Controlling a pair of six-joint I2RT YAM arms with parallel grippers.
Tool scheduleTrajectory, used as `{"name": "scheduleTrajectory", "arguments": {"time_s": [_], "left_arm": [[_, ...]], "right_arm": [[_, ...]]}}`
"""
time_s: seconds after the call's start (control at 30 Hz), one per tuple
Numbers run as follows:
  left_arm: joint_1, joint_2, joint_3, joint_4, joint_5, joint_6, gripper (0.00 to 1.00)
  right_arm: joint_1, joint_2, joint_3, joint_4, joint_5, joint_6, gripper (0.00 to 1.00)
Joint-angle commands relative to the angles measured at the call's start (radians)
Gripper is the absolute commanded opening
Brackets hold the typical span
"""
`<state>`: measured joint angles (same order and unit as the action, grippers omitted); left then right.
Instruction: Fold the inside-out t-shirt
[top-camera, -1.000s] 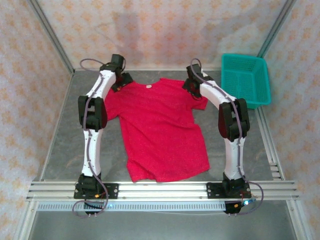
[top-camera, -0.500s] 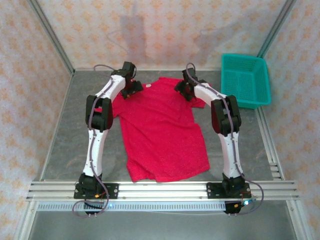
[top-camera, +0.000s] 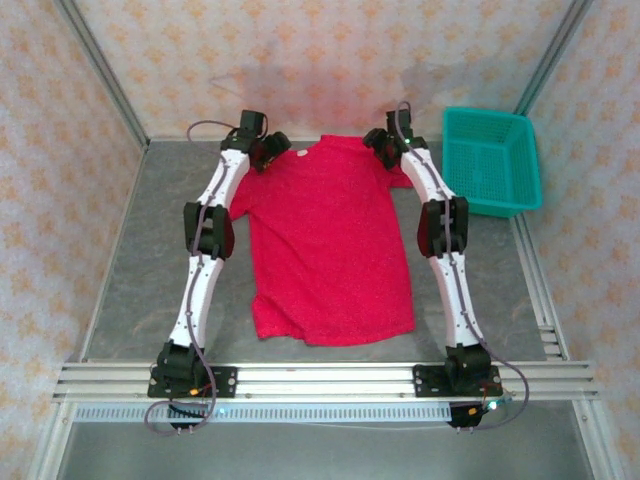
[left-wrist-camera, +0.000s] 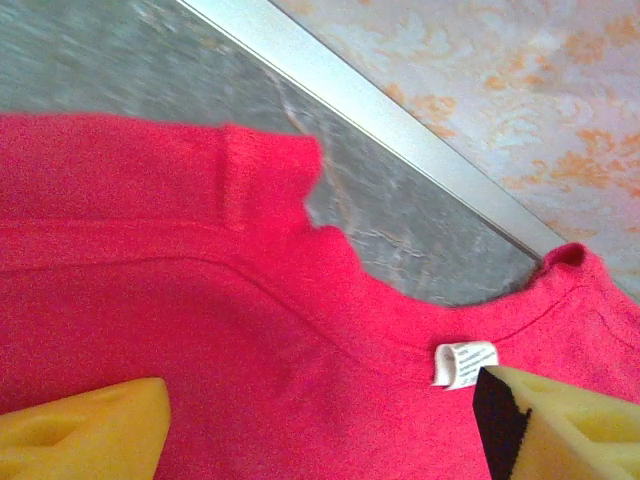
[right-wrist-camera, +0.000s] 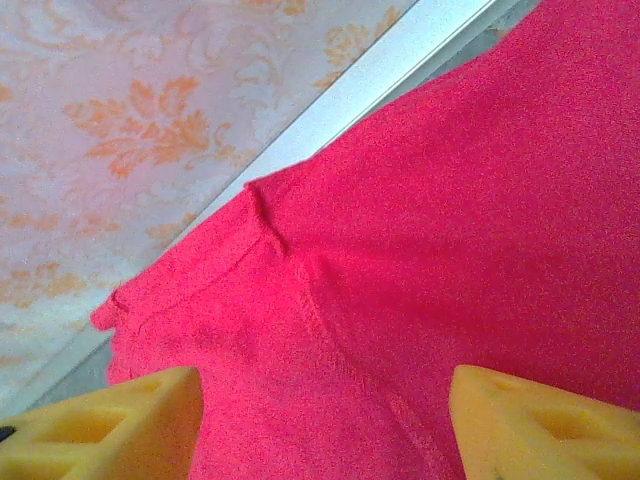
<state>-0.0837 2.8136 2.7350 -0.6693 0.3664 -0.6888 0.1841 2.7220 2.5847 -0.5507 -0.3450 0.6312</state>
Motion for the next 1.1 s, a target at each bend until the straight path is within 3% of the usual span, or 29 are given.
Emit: {"name": "scheduleTrajectory", "arguments": {"time_s": [0.0,0.17,0.33,0.5,0.6,0.8,0.93,1.07], "left_arm": [[0.002,-0.238,-0.112,-0.075,-0.028,0.117,0.83],[-0.100,-0.627,-0.620,-0.103,-0.180,0.250,0.83],[-0.191,-1.002,-1.201,-0.021,-0.255,0.186,0.82],[-0.245,-1.278,-1.628,0.093,-0.221,0.082,0.82],[-0.255,-1.352,-1.793,0.218,-0.159,0.008,0.82],[-0.253,-1.227,-1.782,0.256,-0.205,0.004,0.86],[-0.229,-1.041,-1.620,0.183,-0.291,0.059,0.87],[-0.187,-0.840,-1.420,0.097,-0.378,0.105,0.87]], "right_arm": [[0.032,-0.223,-0.117,-0.141,0.003,-0.120,0.68],[0.111,-0.595,-0.637,-0.091,0.060,-0.167,0.64],[0.253,-0.980,-1.190,0.016,0.150,-0.186,0.58],[0.388,-1.229,-1.544,0.039,0.207,-0.124,0.56],[0.398,-1.310,-1.708,0.113,0.193,-0.056,0.56],[0.367,-1.263,-1.802,0.219,0.222,-0.034,0.58],[0.253,-1.126,-1.788,0.314,0.154,-0.039,0.58],[0.178,-0.954,-1.670,0.321,0.124,-0.088,0.58]]}}
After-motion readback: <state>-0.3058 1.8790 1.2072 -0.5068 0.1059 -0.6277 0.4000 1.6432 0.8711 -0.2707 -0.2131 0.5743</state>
